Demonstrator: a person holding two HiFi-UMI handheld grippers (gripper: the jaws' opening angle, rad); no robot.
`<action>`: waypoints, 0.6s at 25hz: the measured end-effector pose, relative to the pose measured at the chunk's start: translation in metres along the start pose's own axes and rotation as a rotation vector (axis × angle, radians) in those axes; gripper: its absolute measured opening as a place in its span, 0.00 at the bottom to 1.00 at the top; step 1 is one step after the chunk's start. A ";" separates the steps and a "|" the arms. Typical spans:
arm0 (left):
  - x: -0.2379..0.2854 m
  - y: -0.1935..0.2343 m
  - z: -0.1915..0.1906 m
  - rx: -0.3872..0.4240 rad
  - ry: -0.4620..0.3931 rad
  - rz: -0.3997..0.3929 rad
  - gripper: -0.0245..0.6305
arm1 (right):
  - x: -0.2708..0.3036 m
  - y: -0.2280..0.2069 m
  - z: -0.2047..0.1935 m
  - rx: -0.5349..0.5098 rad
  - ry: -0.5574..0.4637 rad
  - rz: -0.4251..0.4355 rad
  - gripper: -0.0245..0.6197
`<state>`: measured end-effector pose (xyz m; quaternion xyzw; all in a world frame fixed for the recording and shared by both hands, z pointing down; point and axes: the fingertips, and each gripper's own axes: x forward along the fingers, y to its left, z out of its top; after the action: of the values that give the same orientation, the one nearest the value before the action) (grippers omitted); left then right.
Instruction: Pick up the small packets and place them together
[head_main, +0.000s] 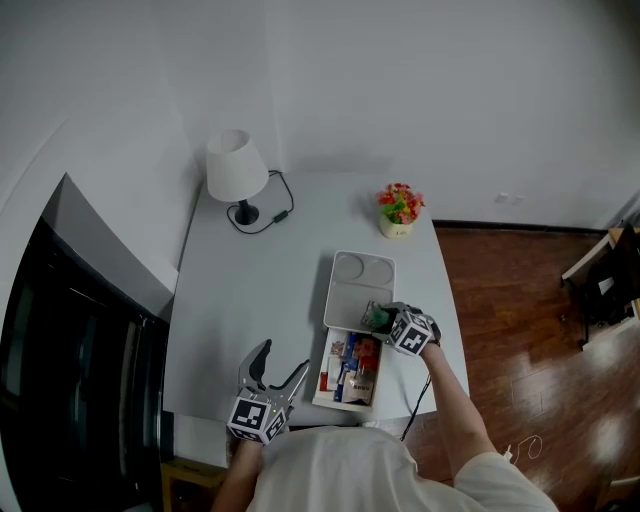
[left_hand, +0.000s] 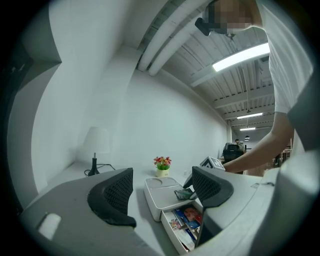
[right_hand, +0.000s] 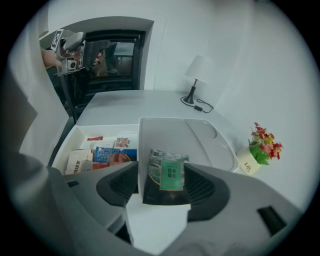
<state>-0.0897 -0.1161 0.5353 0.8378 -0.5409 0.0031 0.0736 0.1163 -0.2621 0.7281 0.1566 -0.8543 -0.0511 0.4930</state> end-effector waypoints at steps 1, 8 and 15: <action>0.000 -0.001 -0.001 0.001 0.002 -0.004 0.59 | -0.001 0.002 -0.001 0.003 0.002 0.003 0.52; 0.001 -0.006 0.009 0.003 -0.043 -0.029 0.57 | -0.048 -0.004 0.034 0.156 -0.229 -0.100 0.52; 0.009 -0.007 0.020 0.020 -0.066 -0.072 0.57 | -0.131 0.008 0.120 0.256 -0.603 -0.195 0.51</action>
<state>-0.0807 -0.1239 0.5158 0.8571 -0.5124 -0.0216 0.0476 0.0725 -0.2211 0.5611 0.2758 -0.9421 -0.0341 0.1875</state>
